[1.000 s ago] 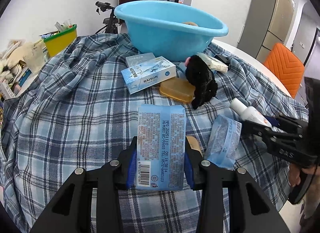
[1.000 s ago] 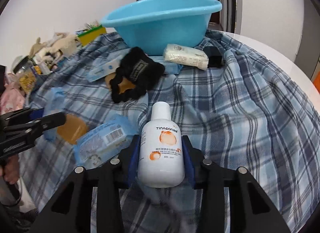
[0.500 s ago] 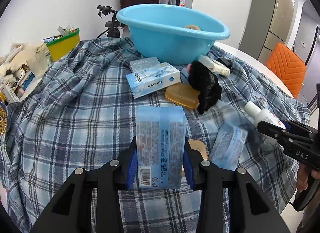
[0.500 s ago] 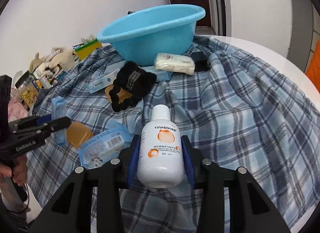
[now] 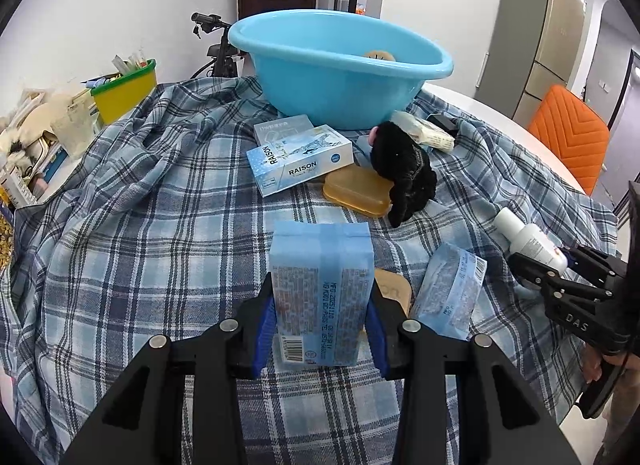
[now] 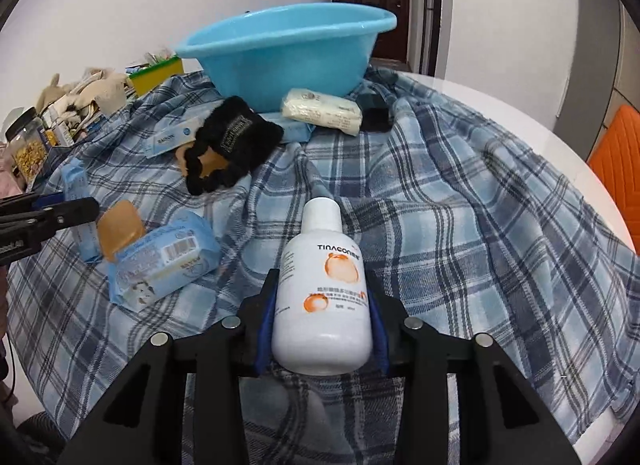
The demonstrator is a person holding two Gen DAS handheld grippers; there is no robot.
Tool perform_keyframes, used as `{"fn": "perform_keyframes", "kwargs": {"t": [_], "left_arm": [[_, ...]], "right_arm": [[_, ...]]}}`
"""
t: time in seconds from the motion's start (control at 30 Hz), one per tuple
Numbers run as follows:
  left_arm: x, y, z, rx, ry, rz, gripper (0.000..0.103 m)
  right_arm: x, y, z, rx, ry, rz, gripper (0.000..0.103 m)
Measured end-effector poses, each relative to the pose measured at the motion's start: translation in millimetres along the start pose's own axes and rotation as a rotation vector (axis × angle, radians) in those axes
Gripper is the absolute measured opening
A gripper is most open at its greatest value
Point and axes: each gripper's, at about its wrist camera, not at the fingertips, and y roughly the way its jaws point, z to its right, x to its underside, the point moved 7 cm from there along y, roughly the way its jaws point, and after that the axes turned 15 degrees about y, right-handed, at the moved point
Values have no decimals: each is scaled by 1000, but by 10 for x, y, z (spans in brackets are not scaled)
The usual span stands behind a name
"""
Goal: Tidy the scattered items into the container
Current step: 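Lift the soap box and lotion bottle over the light blue basin with both grippers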
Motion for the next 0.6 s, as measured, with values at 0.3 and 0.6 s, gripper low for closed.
{"fn": "perform_keyframes", "kwargs": {"t": [0.3, 0.6], "left_arm": [[41, 117, -22, 0, -2, -21, 42], [-38, 261, -126, 18, -51, -17, 44]], "right_arm": [[-139, -245, 12, -47, 57, 41, 38], [-167, -285, -22, -65, 75, 47, 38]]}}
